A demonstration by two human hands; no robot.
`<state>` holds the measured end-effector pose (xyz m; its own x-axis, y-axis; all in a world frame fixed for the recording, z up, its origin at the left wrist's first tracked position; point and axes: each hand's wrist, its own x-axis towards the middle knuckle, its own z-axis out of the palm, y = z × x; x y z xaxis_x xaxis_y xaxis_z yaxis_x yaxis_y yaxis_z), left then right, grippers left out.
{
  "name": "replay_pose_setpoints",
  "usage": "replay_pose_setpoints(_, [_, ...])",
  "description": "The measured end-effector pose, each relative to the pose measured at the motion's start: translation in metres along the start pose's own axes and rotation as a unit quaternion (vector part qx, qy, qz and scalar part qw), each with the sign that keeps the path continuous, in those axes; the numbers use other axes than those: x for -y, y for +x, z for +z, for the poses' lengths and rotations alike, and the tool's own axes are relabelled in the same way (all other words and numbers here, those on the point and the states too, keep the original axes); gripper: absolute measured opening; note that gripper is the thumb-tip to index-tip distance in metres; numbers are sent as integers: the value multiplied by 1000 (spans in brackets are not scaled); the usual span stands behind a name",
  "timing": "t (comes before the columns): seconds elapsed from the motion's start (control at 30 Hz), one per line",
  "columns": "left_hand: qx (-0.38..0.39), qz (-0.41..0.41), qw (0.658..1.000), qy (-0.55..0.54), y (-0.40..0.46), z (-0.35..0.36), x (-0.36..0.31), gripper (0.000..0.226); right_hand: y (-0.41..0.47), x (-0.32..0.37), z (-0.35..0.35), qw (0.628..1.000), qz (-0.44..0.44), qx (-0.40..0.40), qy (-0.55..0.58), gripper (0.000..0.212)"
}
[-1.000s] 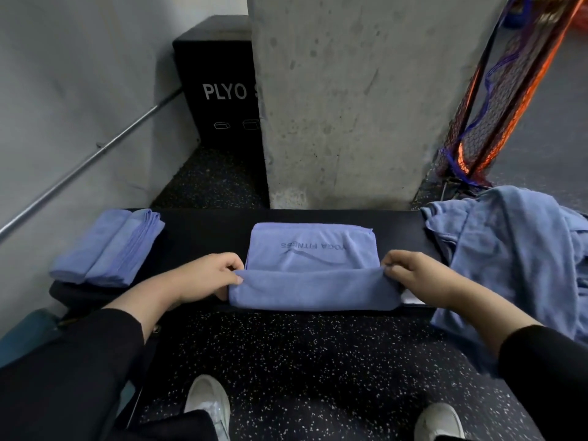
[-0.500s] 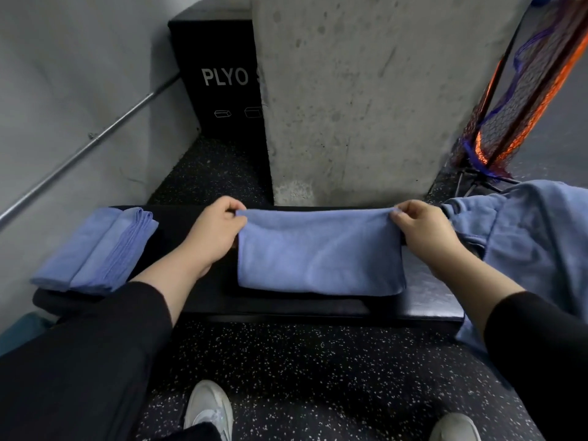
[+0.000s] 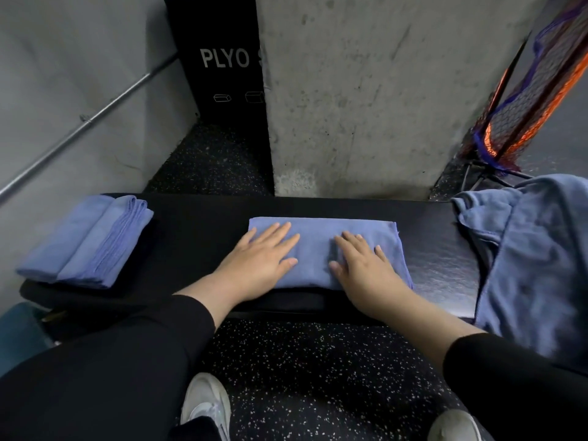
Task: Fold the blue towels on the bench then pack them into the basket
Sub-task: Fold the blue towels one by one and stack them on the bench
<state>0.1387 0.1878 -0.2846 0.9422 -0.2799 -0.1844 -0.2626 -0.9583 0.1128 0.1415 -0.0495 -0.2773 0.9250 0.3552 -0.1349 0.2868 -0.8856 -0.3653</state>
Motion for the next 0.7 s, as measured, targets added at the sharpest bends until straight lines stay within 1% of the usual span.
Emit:
replay_pose_setpoints(0.07, [20, -6, 1000, -6, -5, 0, 7, 66, -3, -11, 6, 998, -2, 30, -60, 67])
replay_pose_setpoints(0.2, [41, -25, 999, 1, -14, 2, 27, 78, -6, -28, -1, 993, -22, 30, -108, 78])
replay_pose_setpoints(0.3, [39, -38, 998, -8, -18, 3, 35, 71, -5, -33, -3, 992, -32, 33, -120, 82])
replay_pose_setpoints(0.37, [31, -47, 998, -20, -21, 2, 38, 64, -3, -39, -4, 992, -49, 27, -116, 90])
replay_pose_setpoints(0.43, [5, -52, 998, -21, -25, 1, 41, 59, -1, -46, -6, 991, -65, 20, -114, 101])
replay_pose_setpoints(0.47, [-21, -53, 998, -22, -26, 0, 42, 56, 0, -47, -7, 991, -69, 18, -111, 104])
replay_pose_setpoints(0.5, [-58, -54, 996, -32, -26, -1, 43, 53, 1, -46, -8, 992, -72, 14, -107, 102])
replay_pose_setpoints(0.53, [-101, -59, 992, -51, -26, -3, 43, 48, 2, -44, -9, 992, -75, 6, -103, 92])
replay_pose_setpoints(0.6, [-175, -77, 977, -94, -25, -8, 42, 39, 2, -32, -9, 990, -102, -39, -91, 68])
replay_pose_setpoints(0.67, [-215, -73, 967, -112, -22, -13, 40, 32, 0, -13, -6, 981, -141, -92, -93, 52])
replay_pose_setpoints(0.7, [-217, -61, 968, -110, -19, -15, 39, 31, -1, -2, -3, 979, -147, -106, -98, 47])
